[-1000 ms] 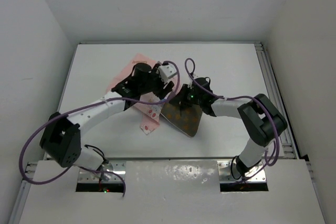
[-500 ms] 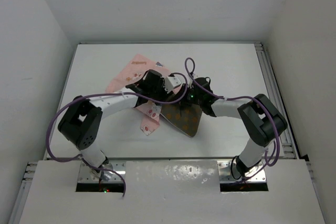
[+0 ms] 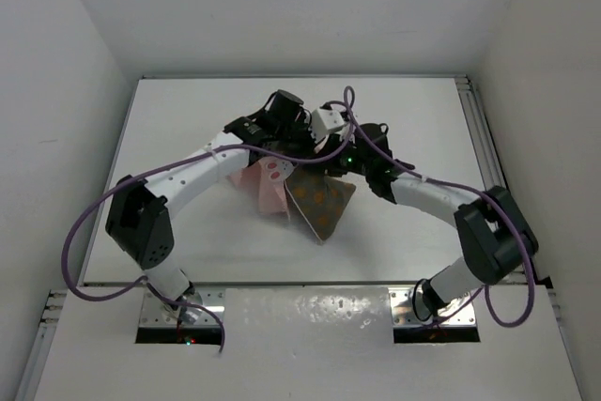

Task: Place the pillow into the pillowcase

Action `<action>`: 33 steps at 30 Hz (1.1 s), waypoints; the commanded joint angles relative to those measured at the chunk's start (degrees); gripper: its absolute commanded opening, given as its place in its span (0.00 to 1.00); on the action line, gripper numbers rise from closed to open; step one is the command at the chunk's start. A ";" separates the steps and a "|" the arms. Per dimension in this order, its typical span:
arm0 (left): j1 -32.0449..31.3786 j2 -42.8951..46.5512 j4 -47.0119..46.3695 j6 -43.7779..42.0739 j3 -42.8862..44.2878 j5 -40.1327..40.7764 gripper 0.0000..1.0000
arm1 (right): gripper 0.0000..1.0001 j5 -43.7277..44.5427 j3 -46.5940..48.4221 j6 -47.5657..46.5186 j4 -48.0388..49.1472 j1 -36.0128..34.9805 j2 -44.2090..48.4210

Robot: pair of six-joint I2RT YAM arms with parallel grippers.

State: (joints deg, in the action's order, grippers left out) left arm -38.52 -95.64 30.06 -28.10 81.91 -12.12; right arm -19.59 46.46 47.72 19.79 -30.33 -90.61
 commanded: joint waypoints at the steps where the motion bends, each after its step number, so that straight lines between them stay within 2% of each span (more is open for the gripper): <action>1: -0.42 2.73 2.63 0.22 3.00 -8.97 0.00 | 0.00 -1.94 4.96 -2.28 7.37 1.49 9.82; 6: 1.26 2.56 0.61 2.17 3.52 -8.27 0.00 | 0.00 2.79 1.72 -2.99 6.58 2.81 18.96; 11: 1.52 2.03 0.87 2.17 4.84 -9.58 0.00 | 0.00 11.67 -1.45 -2.99 2.80 3.69 22.40; 21: -2.70 -0.25 -0.61 7.17 6.25 -26.53 0.00 | 0.00 14.67 -4.18 4.65 6.58 3.34 16.17; 25: -1.74 0.45 -7.54 10.77 0.03 -25.42 0.00 | 0.00 13.46 -6.29 4.22 5.88 3.43 13.54; 26: -0.69 0.45 -11.48 11.74 -1.73 -21.06 0.00 | 0.04 12.31 -5.94 3.44 4.74 3.52 13.01; 27: -0.24 0.19 -13.17 13.40 -2.97 -17.88 0.00 | 0.14 11.69 -5.16 1.17 -1.27 3.61 12.65; 28: 0.11 -0.68 -14.32 13.42 -4.90 -14.20 0.00 | 0.29 11.51 -2.89 -0.51 -5.34 3.78 12.30; 29: 0.29 -1.22 -15.29 12.64 -5.61 -6.94 0.00 | 0.67 12.81 -1.47 -3.49 -15.21 3.87 12.12; 31: 0.29 -3.23 -15.21 11.32 -6.49 -0.31 0.00 | 0.81 19.20 0.21 -4.74 -23.62 5.44 13.34; 32: 0.29 -3.94 -14.86 10.70 -6.59 0.86 0.00 | 0.88 19.42 -0.31 -4.57 -27.66 6.67 14.05; 33: 0.29 -5.16 -14.08 10.69 -6.24 1.04 0.00 | 0.89 19.42 -1.97 -4.22 -28.66 9.56 14.93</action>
State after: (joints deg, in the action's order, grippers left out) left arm -38.50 -98.76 20.80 -17.63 75.44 -18.98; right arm -4.14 42.89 45.45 0.58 -24.84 -79.00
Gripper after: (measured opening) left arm 0.006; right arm 0.876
